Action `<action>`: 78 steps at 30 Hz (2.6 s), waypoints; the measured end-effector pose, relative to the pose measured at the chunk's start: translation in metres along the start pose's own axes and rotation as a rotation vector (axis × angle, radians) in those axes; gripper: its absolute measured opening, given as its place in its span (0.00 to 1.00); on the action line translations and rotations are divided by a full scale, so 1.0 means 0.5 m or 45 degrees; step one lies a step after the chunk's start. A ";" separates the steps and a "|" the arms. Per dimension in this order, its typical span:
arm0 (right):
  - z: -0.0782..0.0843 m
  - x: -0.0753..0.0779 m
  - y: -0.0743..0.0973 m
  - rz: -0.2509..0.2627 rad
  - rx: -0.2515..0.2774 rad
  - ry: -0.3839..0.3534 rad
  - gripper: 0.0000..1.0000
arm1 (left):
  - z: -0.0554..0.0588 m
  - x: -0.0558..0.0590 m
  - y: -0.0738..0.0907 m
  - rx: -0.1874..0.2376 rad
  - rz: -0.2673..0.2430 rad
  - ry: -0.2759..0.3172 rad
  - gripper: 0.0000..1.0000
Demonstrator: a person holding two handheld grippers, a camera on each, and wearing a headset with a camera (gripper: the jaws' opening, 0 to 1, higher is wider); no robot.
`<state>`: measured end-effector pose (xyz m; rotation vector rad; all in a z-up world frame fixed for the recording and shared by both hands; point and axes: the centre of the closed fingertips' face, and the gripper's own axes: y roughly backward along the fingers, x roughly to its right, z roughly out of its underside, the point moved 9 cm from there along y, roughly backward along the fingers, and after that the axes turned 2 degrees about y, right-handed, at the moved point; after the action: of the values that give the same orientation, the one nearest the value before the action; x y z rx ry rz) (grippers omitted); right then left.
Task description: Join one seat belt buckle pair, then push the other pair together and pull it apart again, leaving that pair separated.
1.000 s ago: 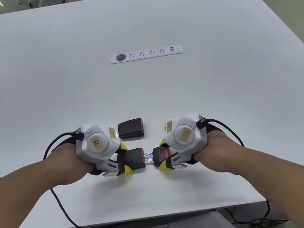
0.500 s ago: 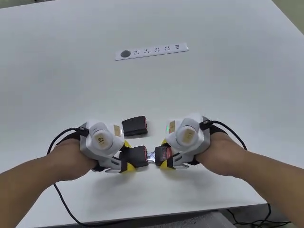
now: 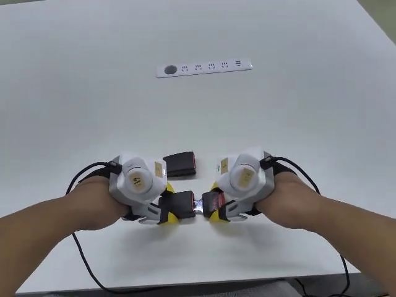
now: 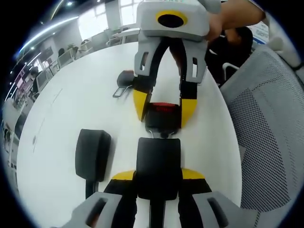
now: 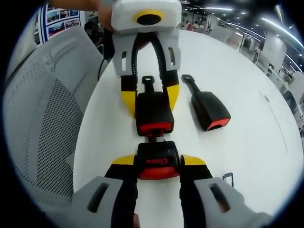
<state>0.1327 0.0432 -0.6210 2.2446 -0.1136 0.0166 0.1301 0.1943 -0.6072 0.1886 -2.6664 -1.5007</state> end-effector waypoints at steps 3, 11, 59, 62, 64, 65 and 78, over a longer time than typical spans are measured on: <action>-0.008 -0.002 -0.005 0.004 0.000 0.002 0.32 | 0.000 0.000 0.001 -0.001 0.001 -0.001 0.33; -0.015 -0.007 -0.006 0.024 0.013 -0.011 0.32 | 0.002 0.003 0.004 0.004 -0.006 0.006 0.33; -0.006 -0.008 -0.003 0.039 -0.045 -0.005 0.35 | 0.016 -0.009 -0.011 -0.070 -0.032 0.112 0.36; -0.010 -0.011 -0.006 0.054 -0.043 -0.021 0.38 | 0.020 -0.010 -0.007 -0.086 -0.041 0.132 0.36; -0.015 -0.017 -0.002 0.063 -0.037 -0.028 0.39 | 0.016 -0.009 -0.001 -0.079 -0.058 0.121 0.36; -0.017 -0.019 0.003 0.064 -0.029 -0.031 0.39 | 0.012 -0.006 0.004 -0.073 -0.063 0.117 0.37; -0.057 0.030 0.091 0.126 0.090 -0.008 0.36 | -0.038 -0.059 0.074 0.037 -0.174 0.054 0.37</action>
<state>0.1444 0.0360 -0.5670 2.3076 -0.2304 0.0681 0.1590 0.2015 -0.5662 0.4077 -2.6919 -1.4767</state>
